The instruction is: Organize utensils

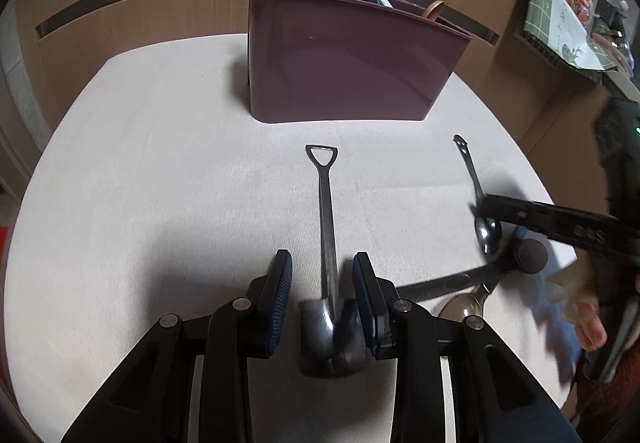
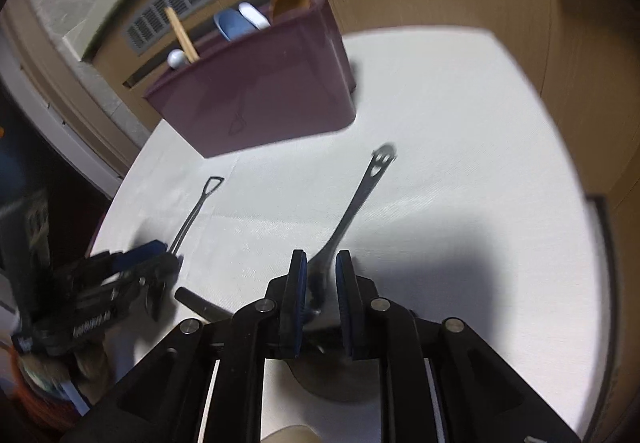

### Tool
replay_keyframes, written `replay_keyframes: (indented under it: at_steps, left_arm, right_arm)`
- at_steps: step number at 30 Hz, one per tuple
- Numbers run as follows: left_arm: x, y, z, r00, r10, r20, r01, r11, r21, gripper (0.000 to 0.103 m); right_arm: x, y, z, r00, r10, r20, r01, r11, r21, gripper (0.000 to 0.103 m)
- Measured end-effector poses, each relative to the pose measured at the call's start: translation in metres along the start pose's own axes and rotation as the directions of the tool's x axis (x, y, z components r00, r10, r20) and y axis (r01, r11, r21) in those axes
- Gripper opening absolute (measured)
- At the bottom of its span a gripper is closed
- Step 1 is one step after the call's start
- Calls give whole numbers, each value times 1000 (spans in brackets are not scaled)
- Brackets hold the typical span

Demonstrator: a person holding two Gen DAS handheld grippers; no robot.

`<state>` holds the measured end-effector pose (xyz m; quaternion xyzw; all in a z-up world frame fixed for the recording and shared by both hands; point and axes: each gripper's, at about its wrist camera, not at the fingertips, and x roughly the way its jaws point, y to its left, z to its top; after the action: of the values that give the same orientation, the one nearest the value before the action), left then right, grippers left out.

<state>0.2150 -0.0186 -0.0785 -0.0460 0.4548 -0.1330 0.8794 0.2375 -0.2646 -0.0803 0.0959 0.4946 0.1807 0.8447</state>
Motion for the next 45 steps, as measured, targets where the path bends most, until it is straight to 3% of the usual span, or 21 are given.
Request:
replay_keyframes:
  at_steps: [3,9,13,14,16,19,22,26,30,35,40,45]
  left_arm:
    - [-2,2,-2,1000,-15,7,15,1000,-10,33]
    - [-4,5,-5,1000,-29,11,29,999,-22,33]
    - [-5,8,-6,999,-46,18,46,998,-31,33]
    - [-5,8,-6,999,-46,19,47,998,-30,33]
    - [-4,7,-6,999,-45,21,45,999,-26,33]
    - [-4,7,-7,999,-41,20,41,999,-21,33]
    - [-4,7,-7,999,-35,16,35,999,-14,33]
    - [-3,5,-6,1000,-26,11,26,1000,-4,33]
    - [0,2,-2,1000,-16,-5,16,1000,2,33]
    - [2,-4,-1,1000,8,-7,-8,1000,28,33]
    - [5,-8,3,999,29,-18,-28,999,15,33]
    - [21,-14,28,995,32,-99,-23,996,90,32]
  right_arm:
    - [8,7,6,999,-41,18,41,999,-12,17]
    - [31,36,24,970,-242,23,243,963,-120,19]
    - [39,48,27,981,-191,-34,184,971,-155,57]
    - [42,54,26,978,-207,-31,198,962,-188,58]
    - [45,64,21,961,-275,3,267,928,-260,50]
    - [46,75,15,962,-266,63,273,914,-300,17]
    - [45,70,20,960,-266,82,279,925,-260,8]
    - [29,54,20,964,-241,108,258,947,-190,4]
    - [-4,44,7,977,-143,158,165,977,-137,4]
    - [-23,43,-17,980,-104,171,138,969,-206,4]
    - [-25,31,-25,979,-115,166,153,959,-240,2]
    - [-41,28,-26,980,-85,181,124,969,-216,2]
